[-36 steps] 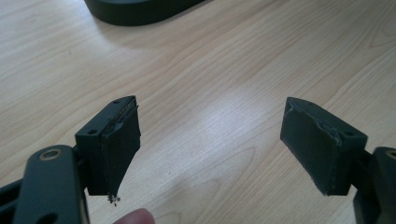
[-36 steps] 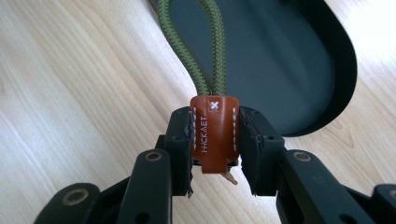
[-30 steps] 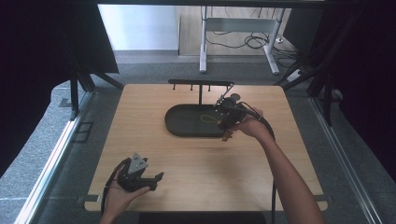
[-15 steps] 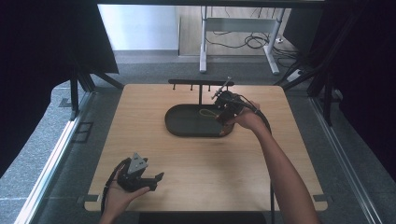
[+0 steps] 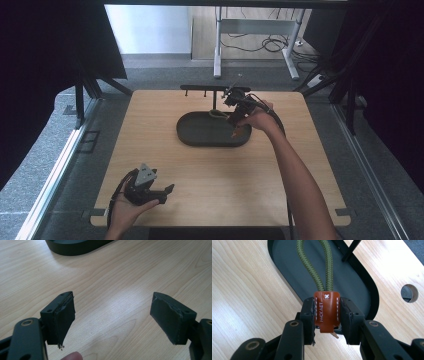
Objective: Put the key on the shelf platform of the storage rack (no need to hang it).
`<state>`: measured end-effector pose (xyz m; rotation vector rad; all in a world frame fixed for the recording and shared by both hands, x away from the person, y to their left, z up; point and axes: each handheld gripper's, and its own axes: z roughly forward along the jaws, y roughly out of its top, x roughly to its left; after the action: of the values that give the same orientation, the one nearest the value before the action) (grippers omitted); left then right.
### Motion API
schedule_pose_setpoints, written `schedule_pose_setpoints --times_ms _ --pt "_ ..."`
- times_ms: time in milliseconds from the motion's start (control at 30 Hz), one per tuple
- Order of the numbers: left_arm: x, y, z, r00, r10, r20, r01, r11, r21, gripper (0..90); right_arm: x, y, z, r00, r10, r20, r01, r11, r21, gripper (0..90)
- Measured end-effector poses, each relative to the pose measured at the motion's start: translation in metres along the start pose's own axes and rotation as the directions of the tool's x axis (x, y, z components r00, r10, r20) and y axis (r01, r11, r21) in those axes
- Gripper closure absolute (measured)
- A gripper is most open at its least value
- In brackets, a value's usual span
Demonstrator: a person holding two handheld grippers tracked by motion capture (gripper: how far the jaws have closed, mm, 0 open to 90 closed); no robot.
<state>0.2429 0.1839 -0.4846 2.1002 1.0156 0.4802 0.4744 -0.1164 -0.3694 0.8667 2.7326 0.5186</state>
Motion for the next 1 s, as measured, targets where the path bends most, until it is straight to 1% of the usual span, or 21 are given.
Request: schedule_pose_setpoints --times_ms 67,133,167,200,233,333,367,467,500,567,600,733,833,867,1000 --pt "0.000 0.000 0.000 1.0000 0.000 0.000 0.000 1.0000 0.000 20.3 0.000 0.004 0.000 1.0000 0.007 0.000 -0.007 1.000 -0.001 67.2" --pt "0.001 0.000 -0.001 1.0000 0.003 -0.001 -0.003 1.0000 0.001 20.3 -0.001 0.007 0.001 1.0000 0.002 0.000 -0.002 1.000 0.002 67.2" --pt "0.001 0.000 -0.001 1.0000 0.002 -0.001 -0.002 1.0000 0.002 20.3 -0.002 0.008 0.002 1.0000 -0.006 0.000 0.006 1.000 -0.005 67.2" --pt "0.001 0.000 -0.001 1.0000 0.002 -0.001 -0.002 1.0000 0.002 20.3 -0.002 0.010 0.003 1.0000 0.002 -0.004 -0.002 1.000 -0.003 67.2" --pt "0.001 0.000 -0.001 1.0000 0.002 -0.001 -0.002 1.0000 0.001 20.3 -0.003 0.011 0.005 0.9999 -0.009 -0.005 0.009 1.000 -0.002 67.2" --pt "0.002 0.000 -0.001 1.0000 0.000 -0.002 0.000 1.0000 0.000 20.3 -0.004 0.014 0.009 1.0000 -0.004 -0.001 0.004 1.000 0.008 67.2" --pt "0.002 -0.001 -0.001 1.0000 -0.001 -0.002 0.001 1.0000 0.000 20.3 -0.005 0.015 0.010 0.9999 -0.012 -0.003 0.012 1.000 0.007 67.2" --pt "0.002 -0.001 -0.001 1.0000 -0.005 -0.004 0.005 1.0000 -0.001 20.3 -0.007 0.018 0.015 0.9999 -0.011 -0.002 0.011 1.000 0.008 67.2" --pt "0.002 -0.001 -0.001 1.0000 -0.005 -0.002 0.005 1.0000 0.001 20.3 -0.007 0.019 0.016 1.0000 -0.004 -0.004 0.004 1.000 0.013 67.2" --pt "0.002 -0.001 0.000 1.0000 -0.006 0.001 0.006 1.0000 0.000 20.3 -0.009 0.019 0.019 0.9999 -0.010 -0.004 0.010 1.000 0.013 67.2" --pt "0.002 -0.001 -0.001 1.0000 -0.005 0.001 0.005 1.0000 0.001 20.3 -0.009 0.020 0.020 1.0000 -0.003 -0.004 0.003 1.000 0.014 67.1" --pt "0.003 -0.002 -0.001 1.0000 -0.005 0.000 0.005 1.0000 -0.001 20.3 -0.010 0.021 0.027 1.0000 -0.001 0.000 0.001 1.000 0.015 67.1" --pt "0.004 -0.002 -0.001 1.0000 -0.008 -0.003 0.008 1.0000 0.002 20.3 -0.009 0.021 0.031 0.9999 -0.014 0.004 0.014 1.000 0.013 67.2" --pt "0.004 -0.002 -0.001 1.0000 -0.008 -0.004 0.008 1.0000 0.003 20.3 -0.008 0.021 0.032 0.9999 -0.010 0.002 0.010 1.000 0.016 67.1" --pt "0.004 -0.002 0.000 1.0000 -0.004 -0.003 0.004 1.0000 0.006 20.3 -0.009 0.020 0.036 0.9998 -0.017 -0.005 0.017 1.000 0.013 67.1"
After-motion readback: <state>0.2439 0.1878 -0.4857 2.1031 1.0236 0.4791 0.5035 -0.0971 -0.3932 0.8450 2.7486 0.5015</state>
